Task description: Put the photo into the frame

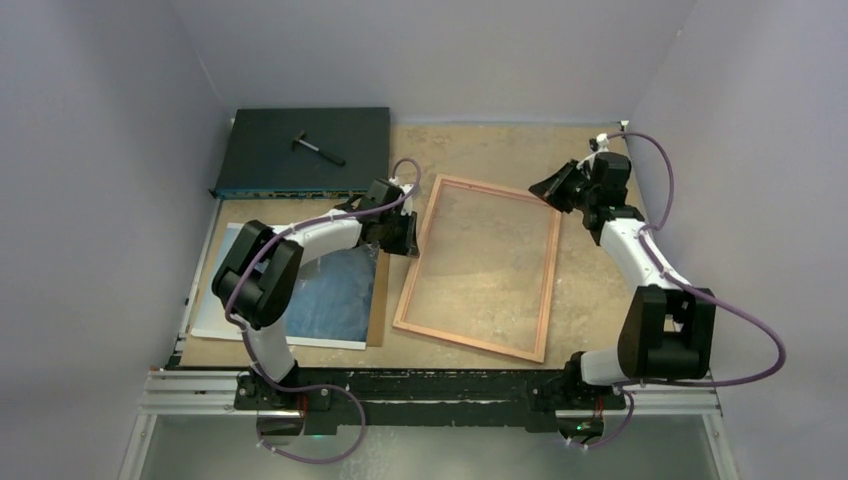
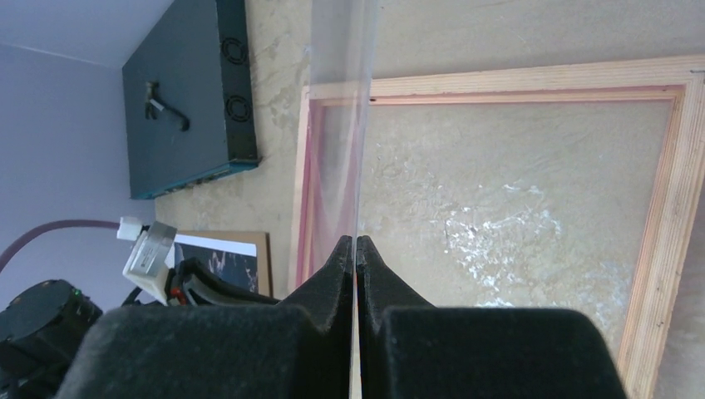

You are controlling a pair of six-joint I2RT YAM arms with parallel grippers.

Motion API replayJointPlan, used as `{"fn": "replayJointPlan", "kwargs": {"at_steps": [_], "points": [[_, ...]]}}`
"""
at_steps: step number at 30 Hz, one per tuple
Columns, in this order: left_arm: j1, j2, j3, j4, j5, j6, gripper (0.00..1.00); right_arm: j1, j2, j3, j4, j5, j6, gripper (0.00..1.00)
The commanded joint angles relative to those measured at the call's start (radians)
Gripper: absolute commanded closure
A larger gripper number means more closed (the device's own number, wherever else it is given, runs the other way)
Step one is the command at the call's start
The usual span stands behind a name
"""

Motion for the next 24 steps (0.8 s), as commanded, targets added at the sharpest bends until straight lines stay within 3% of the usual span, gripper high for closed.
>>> {"fn": "replayJointPlan", "kwargs": {"at_steps": [1, 7, 16, 24], "points": [[-0.001, -0.087, -0.042, 0.064, 0.033, -0.032, 0.81, 0.073, 0.049, 0.080, 0.058, 0.031, -0.010, 1.00], [0.008, -0.103, -0.047, 0.070, 0.046, -0.028, 0.81, 0.131, 0.100, 0.135, 0.056, 0.042, -0.007, 1.00], [0.099, -0.068, 0.123, -0.072, 0.086, 0.073, 0.80, 0.131, -0.035, 0.154, 0.012, -0.011, 0.023, 1.00], [0.145, -0.119, 0.238, -0.265, 0.075, 0.286, 0.49, 0.148, -0.163, 0.109, 0.054, -0.087, 0.156, 1.00]]}}
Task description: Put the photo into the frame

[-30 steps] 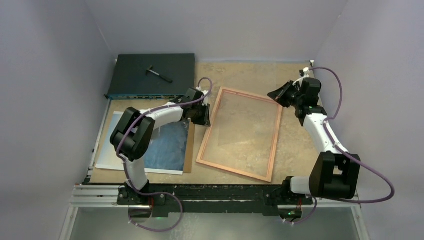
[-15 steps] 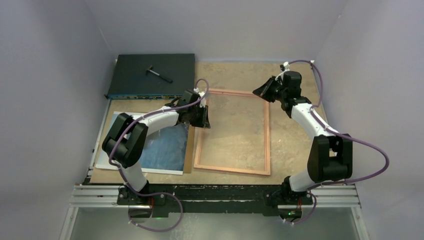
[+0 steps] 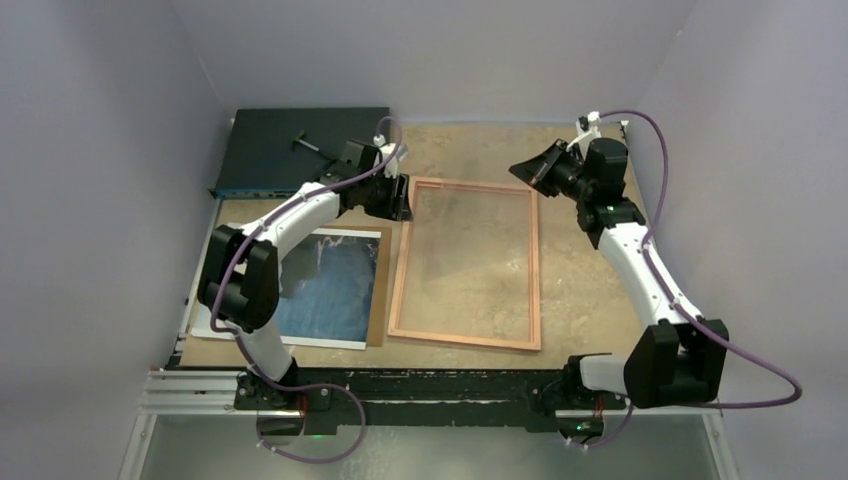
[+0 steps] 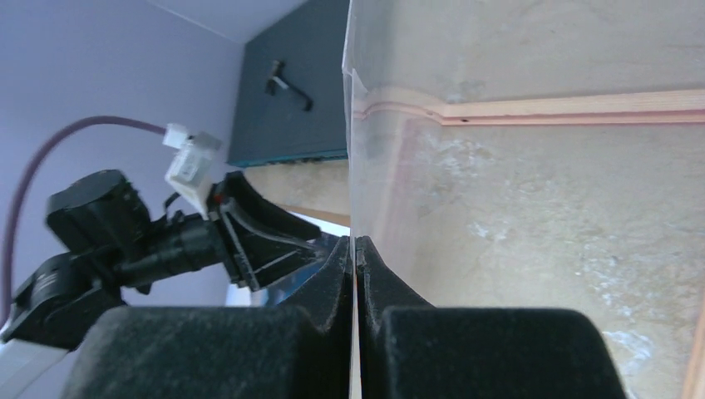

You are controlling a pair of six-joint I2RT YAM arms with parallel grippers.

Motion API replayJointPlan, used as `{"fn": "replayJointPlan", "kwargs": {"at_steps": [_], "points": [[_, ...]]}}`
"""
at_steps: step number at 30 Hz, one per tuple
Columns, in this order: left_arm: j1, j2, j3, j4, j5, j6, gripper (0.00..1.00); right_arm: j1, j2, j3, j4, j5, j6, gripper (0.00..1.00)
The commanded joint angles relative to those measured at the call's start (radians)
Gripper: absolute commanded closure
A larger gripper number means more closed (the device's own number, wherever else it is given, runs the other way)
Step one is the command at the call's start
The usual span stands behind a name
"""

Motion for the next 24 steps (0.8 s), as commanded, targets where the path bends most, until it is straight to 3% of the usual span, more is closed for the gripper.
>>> {"fn": "replayJointPlan", "kwargs": {"at_steps": [1, 4, 6, 13, 24], "points": [[0.033, -0.064, 0.043, -0.129, 0.002, 0.154, 0.44, 0.025, -0.106, -0.007, 0.054, -0.060, 0.103, 1.00], [0.065, -0.087, 0.046, -0.164, -0.029, 0.213, 0.29, 0.062, -0.163, -0.044, 0.062, -0.067, 0.150, 1.00], [0.090, -0.104, 0.041, -0.175, -0.046, 0.244, 0.26, 0.074, -0.200, -0.065, 0.067, -0.067, 0.169, 1.00], [0.147, -0.150, -0.032, -0.179, -0.061, 0.321, 0.27, 0.080, -0.264, -0.169, 0.060, -0.092, 0.175, 1.00], [0.145, -0.149, -0.118, -0.156, -0.065, 0.370, 0.33, 0.078, -0.321, -0.502, 0.237, -0.112, 0.267, 1.00]]}}
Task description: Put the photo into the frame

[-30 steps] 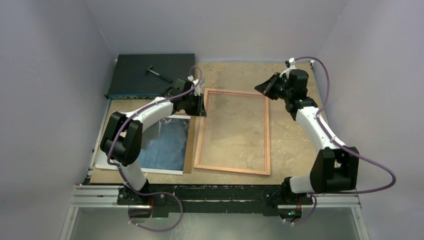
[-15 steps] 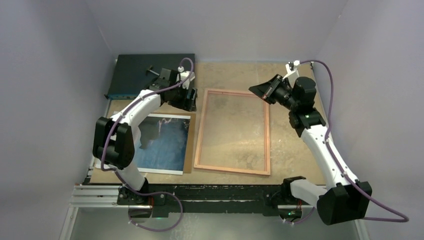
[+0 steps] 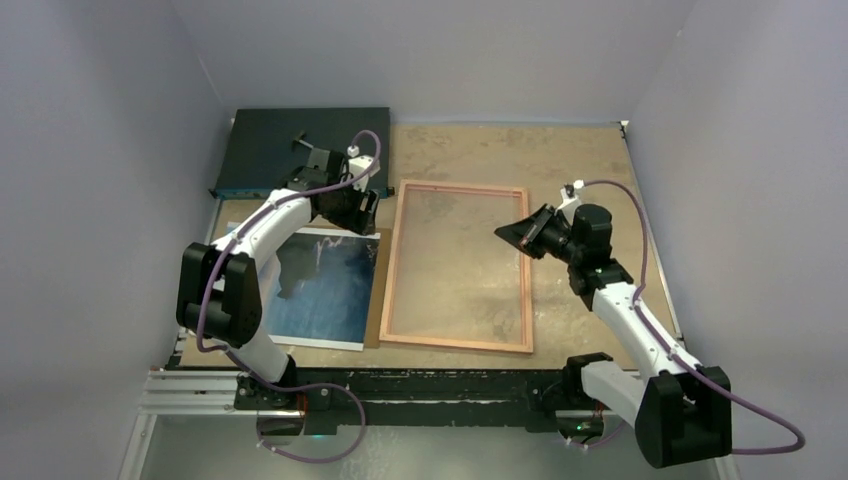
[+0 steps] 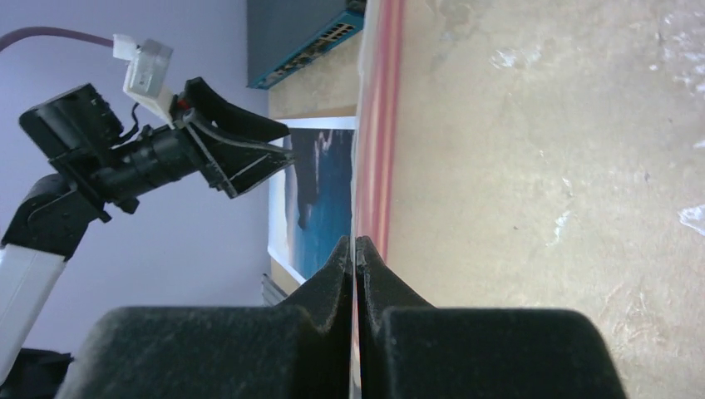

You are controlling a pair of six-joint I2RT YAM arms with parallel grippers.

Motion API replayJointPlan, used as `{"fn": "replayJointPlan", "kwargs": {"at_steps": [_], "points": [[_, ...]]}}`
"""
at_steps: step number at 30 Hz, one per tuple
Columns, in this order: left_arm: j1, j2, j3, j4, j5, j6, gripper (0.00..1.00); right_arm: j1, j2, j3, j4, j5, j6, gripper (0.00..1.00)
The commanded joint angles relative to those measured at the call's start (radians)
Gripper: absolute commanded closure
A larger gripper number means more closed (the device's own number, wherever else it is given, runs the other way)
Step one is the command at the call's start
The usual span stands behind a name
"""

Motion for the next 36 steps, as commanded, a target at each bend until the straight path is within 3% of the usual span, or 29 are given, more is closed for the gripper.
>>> {"fn": "replayJointPlan", "kwargs": {"at_steps": [1, 14, 21, 36], "points": [[-0.002, -0.017, -0.028, 0.017, 0.005, 0.043, 0.33, 0.003, -0.039, -0.063, 0.100, -0.029, 0.042, 1.00], [-0.096, 0.004, -0.205, 0.127, -0.028, 0.158, 0.48, -0.031, -0.043, -0.091, 0.081, -0.013, 0.026, 1.00], [-0.112, 0.035, -0.231, 0.174, -0.040, 0.160, 0.59, -0.033, -0.042, -0.143, 0.160, -0.036, 0.057, 1.00], [-0.184, 0.070, -0.226, 0.192, -0.061, 0.142, 0.63, -0.041, -0.005, -0.231, 0.322, -0.092, 0.119, 1.00]]}}
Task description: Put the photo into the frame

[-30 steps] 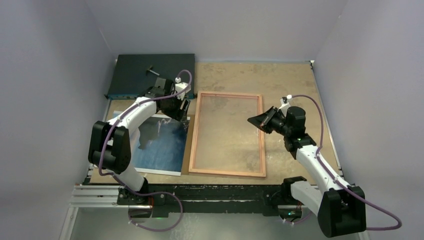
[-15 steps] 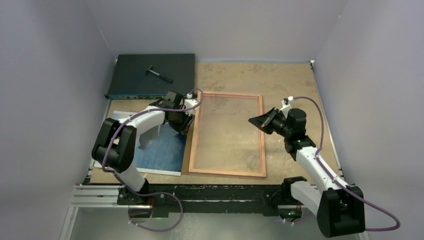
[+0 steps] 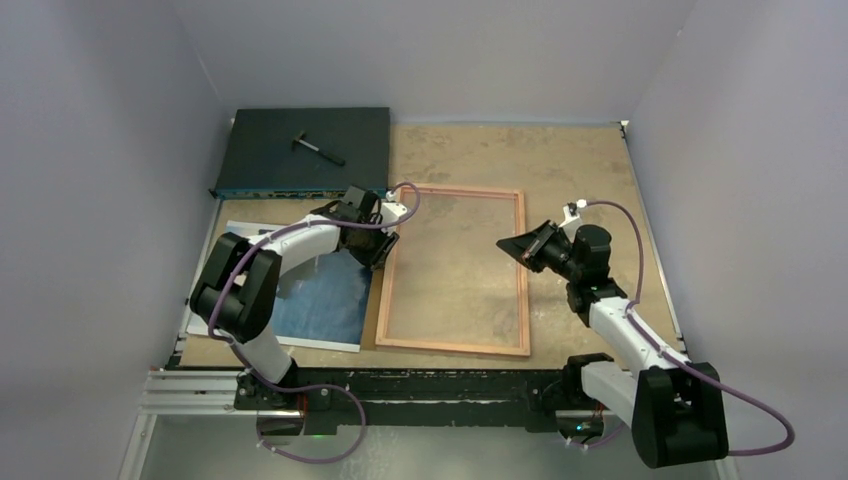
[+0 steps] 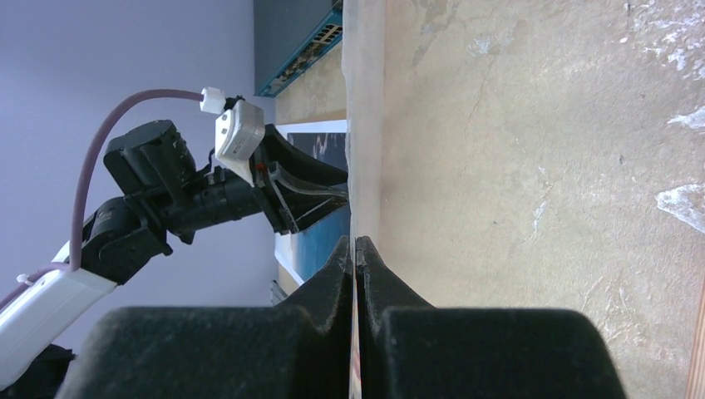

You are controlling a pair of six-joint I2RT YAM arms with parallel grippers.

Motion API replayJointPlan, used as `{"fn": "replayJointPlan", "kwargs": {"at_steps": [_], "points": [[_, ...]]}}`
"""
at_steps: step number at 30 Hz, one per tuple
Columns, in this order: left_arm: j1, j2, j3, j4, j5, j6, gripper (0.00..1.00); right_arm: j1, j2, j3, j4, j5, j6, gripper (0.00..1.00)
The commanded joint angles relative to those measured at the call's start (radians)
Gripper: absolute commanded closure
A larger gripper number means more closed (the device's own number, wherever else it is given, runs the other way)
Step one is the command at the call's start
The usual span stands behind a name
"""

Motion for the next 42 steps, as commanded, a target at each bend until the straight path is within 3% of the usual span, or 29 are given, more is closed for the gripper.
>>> {"fn": "replayJointPlan", "kwargs": {"at_steps": [1, 11, 17, 24, 31, 42], "points": [[-0.012, 0.013, 0.001, 0.026, -0.009, 0.004, 0.63, 0.000, 0.010, -0.019, 0.110, -0.067, 0.050, 1.00], [-0.015, 0.025, 0.002, 0.023, -0.001, -0.003, 0.65, 0.000, -0.023, 0.014, 0.196, -0.076, 0.170, 1.00], [-0.014, 0.031, 0.002, 0.022, -0.001, -0.003, 0.66, 0.001, -0.037, 0.060, 0.094, -0.050, 0.084, 1.00], [-0.015, 0.031, 0.003, 0.022, 0.001, -0.005, 0.68, 0.002, -0.032, 0.017, 0.125, -0.054, 0.070, 1.00], [-0.014, 0.033, 0.014, 0.015, -0.006, -0.006, 0.69, 0.002, 0.014, 0.067, 0.081, -0.068, -0.087, 1.00], [-0.014, 0.043, 0.030, 0.008, -0.003, -0.011, 0.72, 0.002, 0.015, 0.020, 0.113, -0.075, -0.088, 0.95]]}}
